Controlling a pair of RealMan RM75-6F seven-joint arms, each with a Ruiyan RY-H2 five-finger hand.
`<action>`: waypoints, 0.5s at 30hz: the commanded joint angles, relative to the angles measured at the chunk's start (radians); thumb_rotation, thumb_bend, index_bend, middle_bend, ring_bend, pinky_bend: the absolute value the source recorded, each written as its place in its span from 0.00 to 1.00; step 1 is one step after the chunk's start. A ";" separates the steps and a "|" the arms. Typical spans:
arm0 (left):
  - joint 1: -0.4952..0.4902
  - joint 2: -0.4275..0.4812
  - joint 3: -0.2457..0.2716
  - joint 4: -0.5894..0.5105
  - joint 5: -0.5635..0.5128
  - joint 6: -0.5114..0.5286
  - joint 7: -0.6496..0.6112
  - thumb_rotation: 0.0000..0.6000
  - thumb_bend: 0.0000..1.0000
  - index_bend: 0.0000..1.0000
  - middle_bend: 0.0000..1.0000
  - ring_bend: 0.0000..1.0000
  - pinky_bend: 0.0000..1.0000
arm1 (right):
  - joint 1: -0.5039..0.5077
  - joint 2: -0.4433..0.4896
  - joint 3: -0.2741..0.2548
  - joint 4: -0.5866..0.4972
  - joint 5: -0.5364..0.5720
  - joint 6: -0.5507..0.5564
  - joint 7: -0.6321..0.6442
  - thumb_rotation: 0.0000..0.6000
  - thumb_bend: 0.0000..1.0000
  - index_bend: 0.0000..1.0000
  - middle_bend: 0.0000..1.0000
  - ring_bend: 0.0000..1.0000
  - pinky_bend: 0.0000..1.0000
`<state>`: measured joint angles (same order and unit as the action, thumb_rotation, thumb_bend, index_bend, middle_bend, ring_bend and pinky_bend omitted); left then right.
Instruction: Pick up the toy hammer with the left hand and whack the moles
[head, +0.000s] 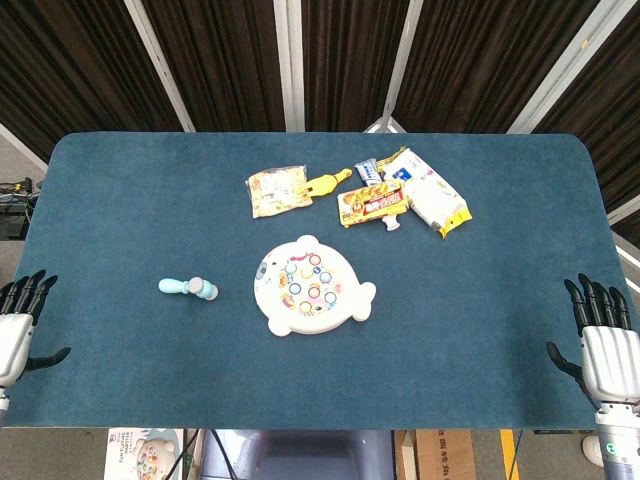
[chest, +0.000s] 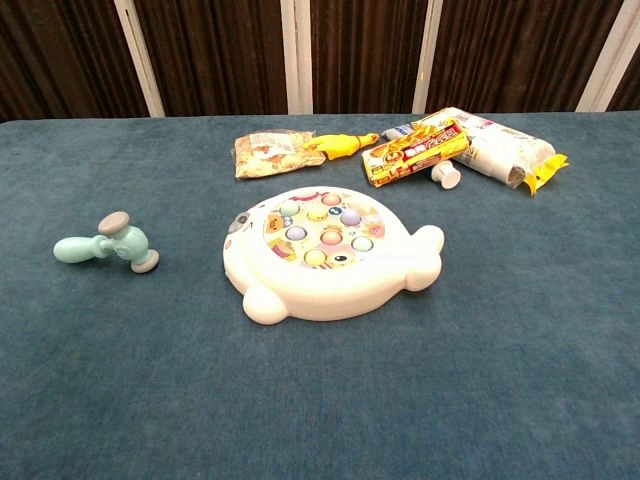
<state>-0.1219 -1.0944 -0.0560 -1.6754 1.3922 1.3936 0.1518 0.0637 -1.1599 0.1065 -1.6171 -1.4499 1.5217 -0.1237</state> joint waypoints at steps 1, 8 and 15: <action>-0.026 0.009 -0.018 -0.028 -0.020 -0.030 0.021 1.00 0.00 0.00 0.00 0.00 0.00 | 0.002 -0.001 0.000 0.000 0.003 -0.005 0.002 1.00 0.25 0.00 0.00 0.00 0.00; -0.113 0.016 -0.079 -0.077 -0.096 -0.126 0.093 1.00 0.09 0.17 0.03 0.00 0.01 | 0.005 -0.003 0.000 0.001 0.007 -0.016 0.009 1.00 0.25 0.00 0.00 0.00 0.00; -0.234 -0.026 -0.136 -0.093 -0.228 -0.259 0.210 1.00 0.23 0.32 0.13 0.00 0.02 | 0.007 -0.003 0.002 -0.002 0.018 -0.025 0.019 1.00 0.25 0.00 0.00 0.00 0.00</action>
<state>-0.3185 -1.1002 -0.1720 -1.7645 1.2072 1.1733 0.3208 0.0705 -1.1633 0.1086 -1.6186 -1.4317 1.4970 -0.1050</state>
